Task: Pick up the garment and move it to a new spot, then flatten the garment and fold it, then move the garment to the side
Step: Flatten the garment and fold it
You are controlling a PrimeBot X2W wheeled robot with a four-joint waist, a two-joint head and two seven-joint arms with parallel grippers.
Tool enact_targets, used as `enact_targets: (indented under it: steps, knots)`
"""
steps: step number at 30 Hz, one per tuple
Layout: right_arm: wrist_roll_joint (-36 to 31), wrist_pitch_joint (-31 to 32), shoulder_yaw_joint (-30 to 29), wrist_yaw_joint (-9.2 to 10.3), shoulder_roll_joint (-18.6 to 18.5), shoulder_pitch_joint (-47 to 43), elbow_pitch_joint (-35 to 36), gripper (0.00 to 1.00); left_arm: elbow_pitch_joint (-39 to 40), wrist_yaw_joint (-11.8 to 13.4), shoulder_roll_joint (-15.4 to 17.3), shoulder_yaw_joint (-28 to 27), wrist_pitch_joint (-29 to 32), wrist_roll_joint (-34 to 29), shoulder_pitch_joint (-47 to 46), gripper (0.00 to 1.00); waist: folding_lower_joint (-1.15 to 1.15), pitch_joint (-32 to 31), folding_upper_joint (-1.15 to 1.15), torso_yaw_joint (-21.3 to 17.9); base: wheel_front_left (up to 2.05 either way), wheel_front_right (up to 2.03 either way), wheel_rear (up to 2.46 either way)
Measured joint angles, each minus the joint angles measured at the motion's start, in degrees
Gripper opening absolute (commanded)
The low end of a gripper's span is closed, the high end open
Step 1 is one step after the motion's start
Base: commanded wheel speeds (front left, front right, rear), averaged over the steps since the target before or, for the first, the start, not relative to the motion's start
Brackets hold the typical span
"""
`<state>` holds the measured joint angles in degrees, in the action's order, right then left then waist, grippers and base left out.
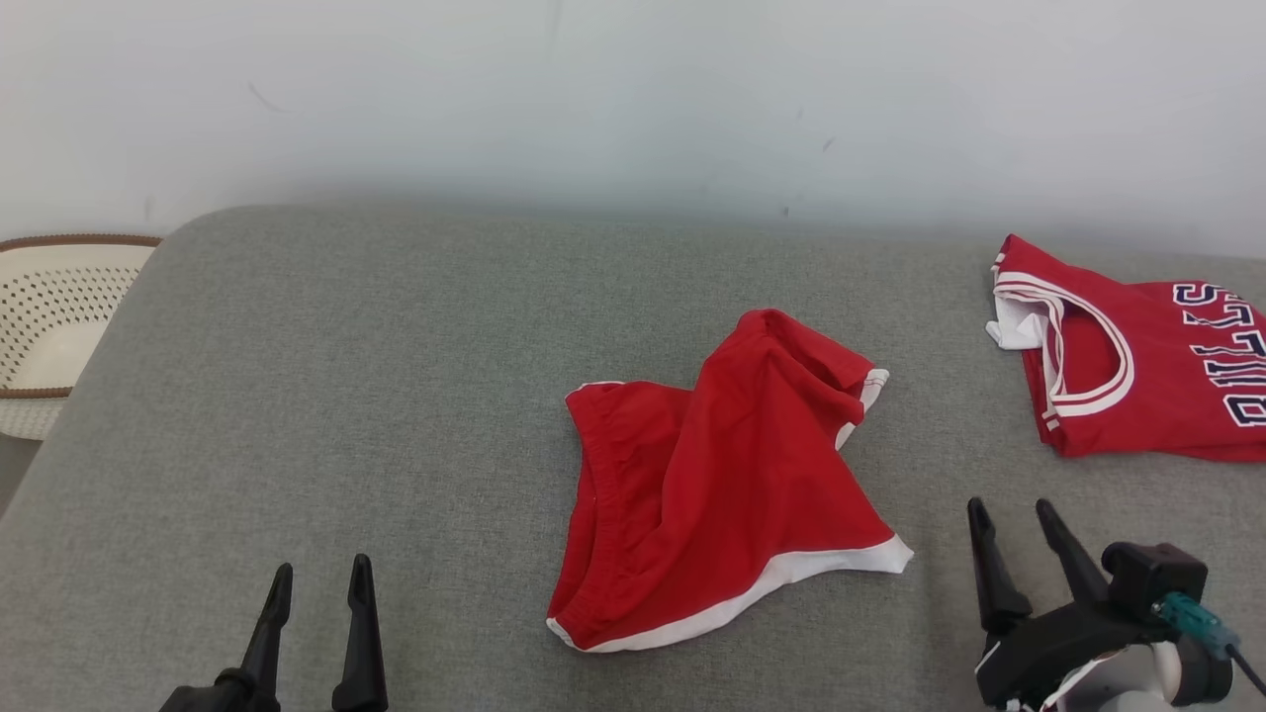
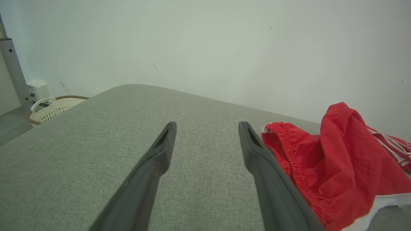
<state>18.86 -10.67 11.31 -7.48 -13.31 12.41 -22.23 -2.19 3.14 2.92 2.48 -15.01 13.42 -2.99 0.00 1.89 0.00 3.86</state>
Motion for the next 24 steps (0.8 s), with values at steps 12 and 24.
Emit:
enact_targets:
  steps: [12, 24]
  knots:
    - [-2.8, 5.7, -0.5, 0.0, 2.8, -0.8, -2.5, 1.0, -0.9, -0.1, 0.0, 0.8, 0.0, 0.3, -0.6, 1.0, 0.0, 0.7, 0.0, 2.0, 0.0, 0.0, 0.0]
    - [-1.2, 2.7, 4.1, 0.0, 5.1, 3.3, -13.7, 1.0, -1.4, -0.5, 0.0, 0.4, 0.0, 0.3, -0.8, 1.0, 0.0, 0.7, 0.0, 3.8, 0.0, 0.0, 0.0]
